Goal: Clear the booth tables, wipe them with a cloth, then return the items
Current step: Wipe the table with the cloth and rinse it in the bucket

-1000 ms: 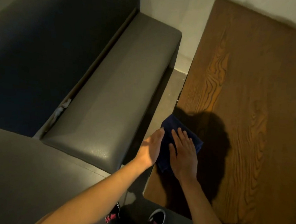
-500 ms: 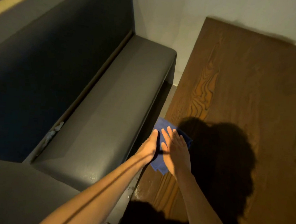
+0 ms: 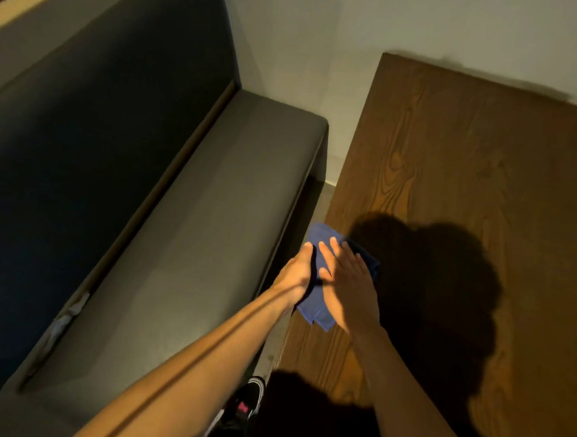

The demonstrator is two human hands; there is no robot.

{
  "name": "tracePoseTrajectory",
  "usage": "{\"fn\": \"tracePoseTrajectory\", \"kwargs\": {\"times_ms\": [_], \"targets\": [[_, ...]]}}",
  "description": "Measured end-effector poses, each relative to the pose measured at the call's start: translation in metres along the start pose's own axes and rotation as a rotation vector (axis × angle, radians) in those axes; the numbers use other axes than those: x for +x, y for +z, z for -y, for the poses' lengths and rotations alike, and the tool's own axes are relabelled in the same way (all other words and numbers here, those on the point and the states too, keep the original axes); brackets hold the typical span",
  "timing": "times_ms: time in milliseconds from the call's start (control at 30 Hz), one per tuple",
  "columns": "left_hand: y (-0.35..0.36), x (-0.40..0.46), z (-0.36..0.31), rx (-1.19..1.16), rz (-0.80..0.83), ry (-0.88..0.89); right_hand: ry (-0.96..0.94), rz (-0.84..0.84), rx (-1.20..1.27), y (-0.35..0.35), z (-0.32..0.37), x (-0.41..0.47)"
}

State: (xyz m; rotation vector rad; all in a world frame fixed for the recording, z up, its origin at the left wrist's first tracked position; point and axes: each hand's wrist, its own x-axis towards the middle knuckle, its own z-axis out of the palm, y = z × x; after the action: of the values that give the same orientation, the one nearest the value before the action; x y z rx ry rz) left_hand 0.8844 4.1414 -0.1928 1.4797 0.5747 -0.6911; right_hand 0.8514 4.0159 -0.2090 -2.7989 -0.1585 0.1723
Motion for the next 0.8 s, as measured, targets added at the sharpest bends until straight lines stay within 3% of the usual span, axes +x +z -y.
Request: {"fn": "tracePoseTrajectory", "kwargs": {"times_ms": [233,433,633,800], "targets": [[0.009,0.082,-0.063,-0.085,0.211,-0.029,0.092,-0.02,-0.057,-0.017,-0.024,0.09],[0.023,0.134,-0.113,-0.101,0.352,0.077,0.164,-0.071,-0.063,-0.033,-0.043,0.163],[0.033,0.17,-0.158,0.001,0.317,0.111,0.162,-0.106,-0.106,-0.043,-0.062,0.218],[0.027,0.164,-0.147,-0.002,0.332,0.139,0.178,-0.102,-0.131,-0.039,-0.06,0.217]]}}
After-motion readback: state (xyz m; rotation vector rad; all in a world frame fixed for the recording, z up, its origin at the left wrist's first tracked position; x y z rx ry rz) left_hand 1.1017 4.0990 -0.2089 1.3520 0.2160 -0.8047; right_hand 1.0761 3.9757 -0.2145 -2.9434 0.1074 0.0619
